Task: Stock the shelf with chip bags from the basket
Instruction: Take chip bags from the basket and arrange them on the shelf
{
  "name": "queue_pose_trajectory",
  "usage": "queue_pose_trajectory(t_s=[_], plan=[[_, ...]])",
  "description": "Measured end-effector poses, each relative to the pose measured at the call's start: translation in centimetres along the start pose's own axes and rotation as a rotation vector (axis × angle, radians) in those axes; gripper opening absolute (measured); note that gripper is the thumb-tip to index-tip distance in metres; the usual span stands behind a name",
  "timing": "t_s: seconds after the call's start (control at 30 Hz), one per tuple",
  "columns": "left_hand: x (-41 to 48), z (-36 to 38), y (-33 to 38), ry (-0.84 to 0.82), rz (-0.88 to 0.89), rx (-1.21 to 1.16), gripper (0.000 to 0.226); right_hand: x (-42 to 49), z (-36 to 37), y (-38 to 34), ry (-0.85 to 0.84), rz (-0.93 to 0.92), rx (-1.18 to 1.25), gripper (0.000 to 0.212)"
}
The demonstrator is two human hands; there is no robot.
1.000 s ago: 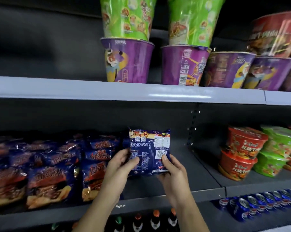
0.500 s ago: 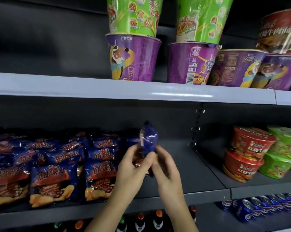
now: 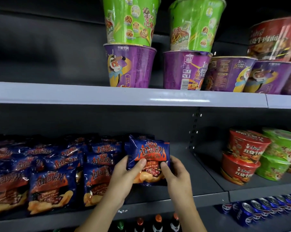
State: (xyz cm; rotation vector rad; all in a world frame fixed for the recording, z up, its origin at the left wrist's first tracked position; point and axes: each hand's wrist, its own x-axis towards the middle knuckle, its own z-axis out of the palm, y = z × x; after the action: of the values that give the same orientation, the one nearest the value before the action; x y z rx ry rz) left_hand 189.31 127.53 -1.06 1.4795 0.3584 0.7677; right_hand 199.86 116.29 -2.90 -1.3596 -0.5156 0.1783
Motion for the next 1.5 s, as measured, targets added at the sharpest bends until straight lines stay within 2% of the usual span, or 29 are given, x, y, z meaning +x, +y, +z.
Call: queue_pose_trajectory(t_s=[0.1,0.17,0.23,0.33,0.47,0.67,0.9,1.07,1.2,1.4,1.5], plan=[[0.4,-0.2,-1.4,0.042,-0.023,0.193,0.021,0.2,-0.2,0.7,0.023,0.010,-0.050,0.022],[0.9,-0.6,-2.6,0.127,-0.025,0.399,0.029,0.6,-0.2,1.5,0.052,0.030,-0.093,0.022],[1.1,-0.8,-3.3,0.209,-0.024,0.501,0.041,1.0,-0.1,2.2,0.070,0.041,-0.125,0.024],[0.9,-1.1,-3.7,0.250,0.009,0.710,0.048,1.5,0.4,3.3,0.068,0.057,-0.182,0.025],[0.9,-1.5,-3.9,0.214,-0.011,1.012,0.031,1.9,1.1,5.2,0.038,0.127,-0.291,0.021],[1.4,-1.9,-4.1,0.154,-0.047,1.183,0.023,2.4,2.1,7.7,0.002,0.213,-0.394,0.025],[1.6,-2.3,-4.1,0.096,-0.032,1.295,0.023,2.6,2.2,7.9,-0.040,0.205,-0.474,0.021],[1.7,-2.1,-4.4,0.086,-0.011,1.273,0.013,2.6,2.3,7.9,-0.085,0.188,-0.514,0.021],[1.7,-2.2,-4.5,0.085,0.022,1.189,0.013,2.0,2.0,7.2,0.003,0.195,-0.427,0.041],[2.0,-1.2,-3.2,0.027,0.076,0.942,0.016,1.6,-0.4,4.9,0.153,0.119,-0.190,0.010],[1.8,0.3,-3.1,0.002,0.088,0.878,0.015,1.4,-1.8,3.8,0.201,0.081,-0.111,0.011]])
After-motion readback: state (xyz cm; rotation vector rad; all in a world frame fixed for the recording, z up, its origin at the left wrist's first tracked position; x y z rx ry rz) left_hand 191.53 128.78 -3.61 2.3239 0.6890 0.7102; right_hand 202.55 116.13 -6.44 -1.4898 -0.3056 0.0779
